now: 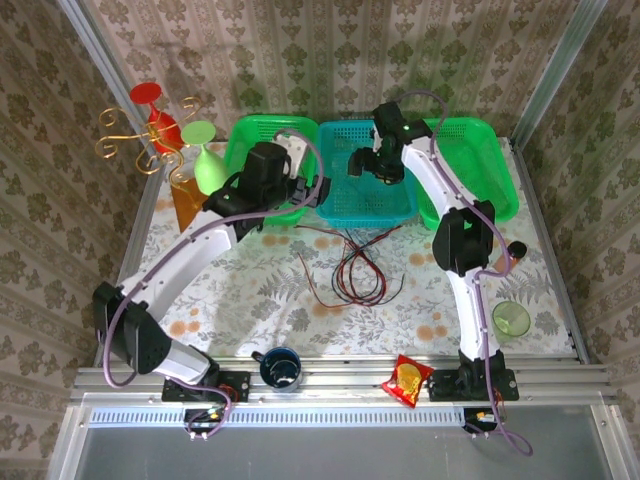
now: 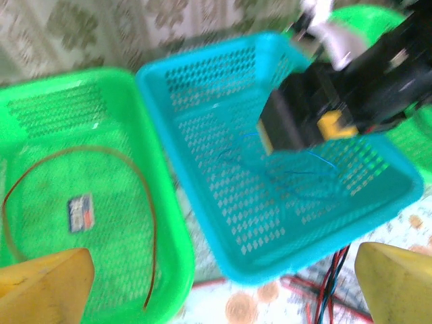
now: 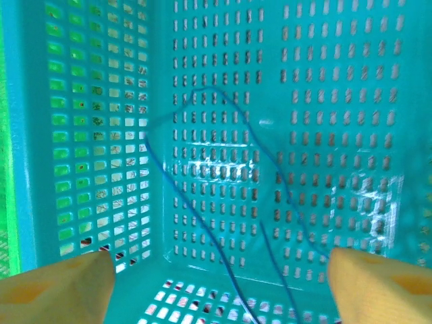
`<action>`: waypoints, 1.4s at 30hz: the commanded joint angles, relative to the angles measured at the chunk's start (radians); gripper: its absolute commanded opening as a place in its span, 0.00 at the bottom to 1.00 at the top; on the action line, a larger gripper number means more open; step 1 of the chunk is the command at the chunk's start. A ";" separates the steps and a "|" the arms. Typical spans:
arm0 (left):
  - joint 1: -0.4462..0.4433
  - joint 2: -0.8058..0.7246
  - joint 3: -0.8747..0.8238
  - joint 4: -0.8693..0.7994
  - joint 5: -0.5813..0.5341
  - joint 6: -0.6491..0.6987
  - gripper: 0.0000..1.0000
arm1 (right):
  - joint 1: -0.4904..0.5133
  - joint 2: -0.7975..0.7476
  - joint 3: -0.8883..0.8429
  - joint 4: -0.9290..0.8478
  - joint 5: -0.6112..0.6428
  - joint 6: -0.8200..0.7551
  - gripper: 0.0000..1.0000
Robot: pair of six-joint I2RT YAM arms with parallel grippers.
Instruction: Untangle the cables
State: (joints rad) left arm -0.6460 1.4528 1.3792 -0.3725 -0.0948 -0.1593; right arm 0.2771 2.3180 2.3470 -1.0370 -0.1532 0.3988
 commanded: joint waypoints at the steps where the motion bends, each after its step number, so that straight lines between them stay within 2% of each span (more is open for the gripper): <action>1: 0.000 -0.069 -0.050 -0.132 -0.081 -0.084 1.00 | -0.010 -0.153 0.040 -0.057 0.072 -0.028 0.89; 4: 0.000 -0.127 -0.115 -0.122 -0.080 -0.147 1.00 | -0.005 -0.256 -0.031 -0.042 0.098 -0.032 0.90; 7: -0.002 -0.173 -0.171 -0.117 -0.067 -0.199 1.00 | 0.007 -0.394 -0.190 0.010 0.116 -0.032 0.90; 9: -0.013 -0.196 -0.201 -0.122 -0.060 -0.215 1.00 | 0.030 -0.507 -0.347 0.077 0.127 -0.022 0.89; 14: -0.061 -0.253 -0.318 -0.112 -0.060 -0.282 1.00 | 0.131 -0.828 -0.907 0.367 0.131 0.073 0.79; 16: -0.083 -0.287 -0.388 -0.069 -0.061 -0.316 1.00 | 0.152 -0.910 -1.073 0.459 0.095 0.133 0.75; 20: -0.096 -0.341 -0.500 -0.015 -0.024 -0.399 0.99 | 0.219 -1.018 -1.325 0.609 0.101 0.259 0.62; 26: -0.053 -0.390 -0.577 0.021 0.013 -0.378 0.97 | 0.284 -0.976 -1.490 0.801 0.126 0.369 0.50; 32: 0.059 -0.459 -0.589 -0.022 0.071 -0.372 0.95 | 0.335 -0.868 -1.489 0.914 0.161 0.402 0.43; 37: 0.075 -0.490 -0.647 -0.009 0.101 -0.403 0.92 | 0.346 -0.781 -1.495 1.014 0.188 0.455 0.35; 42: 0.076 -0.491 -0.694 0.016 0.126 -0.432 0.90 | 0.362 -0.692 -1.456 1.064 0.197 0.466 0.32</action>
State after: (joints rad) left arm -0.5751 0.9672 0.7033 -0.3801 -0.0021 -0.5583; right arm 0.6296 1.5921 0.8612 -0.0345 -0.0017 0.8333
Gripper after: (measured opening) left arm 0.899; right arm 0.324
